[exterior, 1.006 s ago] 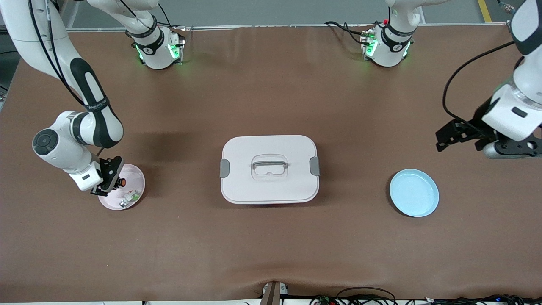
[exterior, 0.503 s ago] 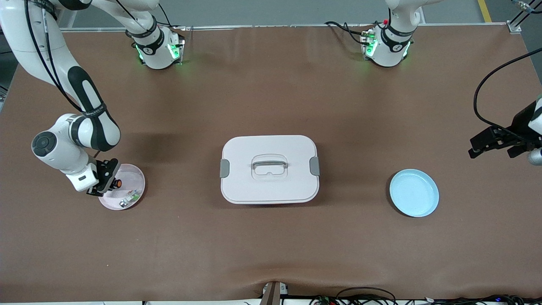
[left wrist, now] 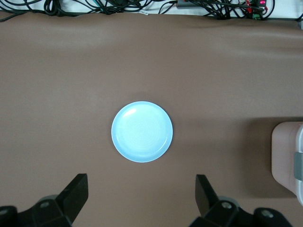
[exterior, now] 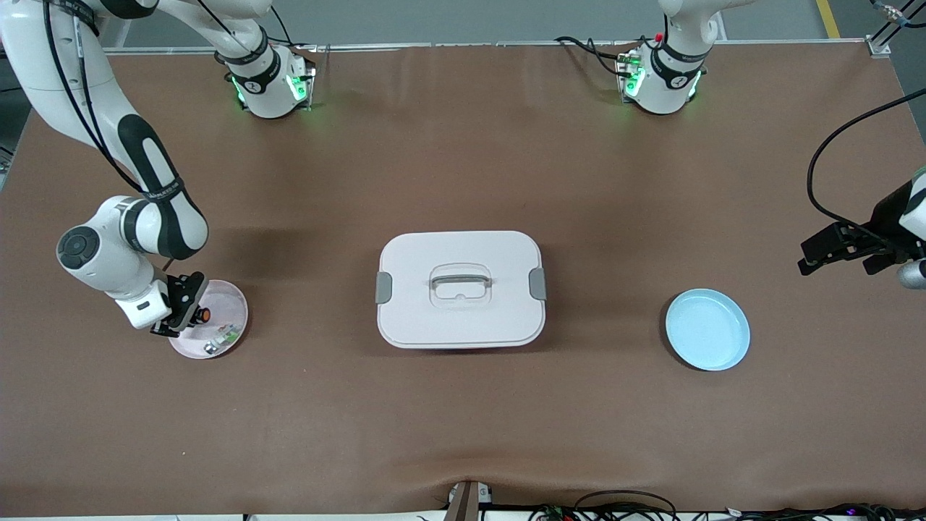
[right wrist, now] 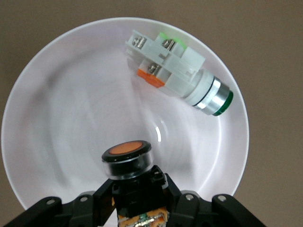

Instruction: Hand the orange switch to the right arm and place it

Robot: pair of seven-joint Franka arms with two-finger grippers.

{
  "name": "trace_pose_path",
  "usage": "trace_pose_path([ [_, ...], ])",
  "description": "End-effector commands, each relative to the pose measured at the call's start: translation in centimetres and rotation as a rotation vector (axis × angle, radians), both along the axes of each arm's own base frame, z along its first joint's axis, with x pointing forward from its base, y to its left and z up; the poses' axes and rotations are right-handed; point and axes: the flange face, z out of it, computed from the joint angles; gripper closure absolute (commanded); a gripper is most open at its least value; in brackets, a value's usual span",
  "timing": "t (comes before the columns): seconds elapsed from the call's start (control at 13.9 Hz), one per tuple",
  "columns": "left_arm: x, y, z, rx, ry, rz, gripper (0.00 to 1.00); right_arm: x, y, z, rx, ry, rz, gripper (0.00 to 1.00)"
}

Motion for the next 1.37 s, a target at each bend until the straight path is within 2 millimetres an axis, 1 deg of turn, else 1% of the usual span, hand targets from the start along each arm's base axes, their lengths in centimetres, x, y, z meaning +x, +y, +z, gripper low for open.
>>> trace_pose_path([
  [0.0, -0.3, -0.9, 0.2, 0.005, -0.012, -0.025, 0.0, 0.7, 0.0, -0.7, 0.001, -0.002, -0.022, 1.0],
  [0.14, -0.4, -1.4, 0.3, 0.028, -0.015, -0.021, 0.0, 0.7, 0.2, -0.9, 0.004, 0.002, -0.046, 1.0],
  [0.29, -0.5, -1.4, 0.5, 0.041, -0.015, -0.023, 0.0, 0.6, 0.2, -1.3, 0.005, 0.008, -0.049, 1.0],
  [0.43, -0.7, -1.3, 0.4, 0.041, -0.012, -0.023, 0.0, 0.6, 0.0, -1.2, 0.004, 0.005, -0.051, 1.0],
  [0.5, -1.2, -1.3, 0.8, 0.034, -0.015, -0.021, 0.0, 0.6, 0.1, -1.3, 0.009, 0.006, -0.059, 0.85],
  [0.57, -1.8, -1.3, 0.7, 0.028, -0.007, -0.022, 0.0, 0.6, -0.4, -1.1, 0.009, 0.003, -0.071, 0.01],
  [0.72, -3.6, -1.1, 0.9, 0.024, -0.002, -0.022, 0.0, 0.5, -0.8, -1.2, 0.012, 0.013, -0.091, 0.0],
  [0.86, -5.1, -2.0, 1.1, 0.021, -0.02, -0.04, 0.0, 0.7, -0.8, -0.8, 0.013, 0.01, -0.09, 0.0],
  [1.01, -6.4, -3.1, 0.9, 0.023, -0.03, -0.058, 0.0, 0.9, -0.7, 0.2, 0.02, 0.035, -0.09, 0.0],
  [1.15, -7.3, -3.3, 0.8, 0.026, -0.032, -0.063, 0.0, 1.5, -0.7, 2.0, 0.03, 0.079, -0.091, 0.0],
  [1.29, -7.2, -3.4, 1.1, 0.026, -0.042, -0.063, 0.0, 2.2, -0.7, 4.8, 0.041, 0.122, -0.095, 0.0],
])
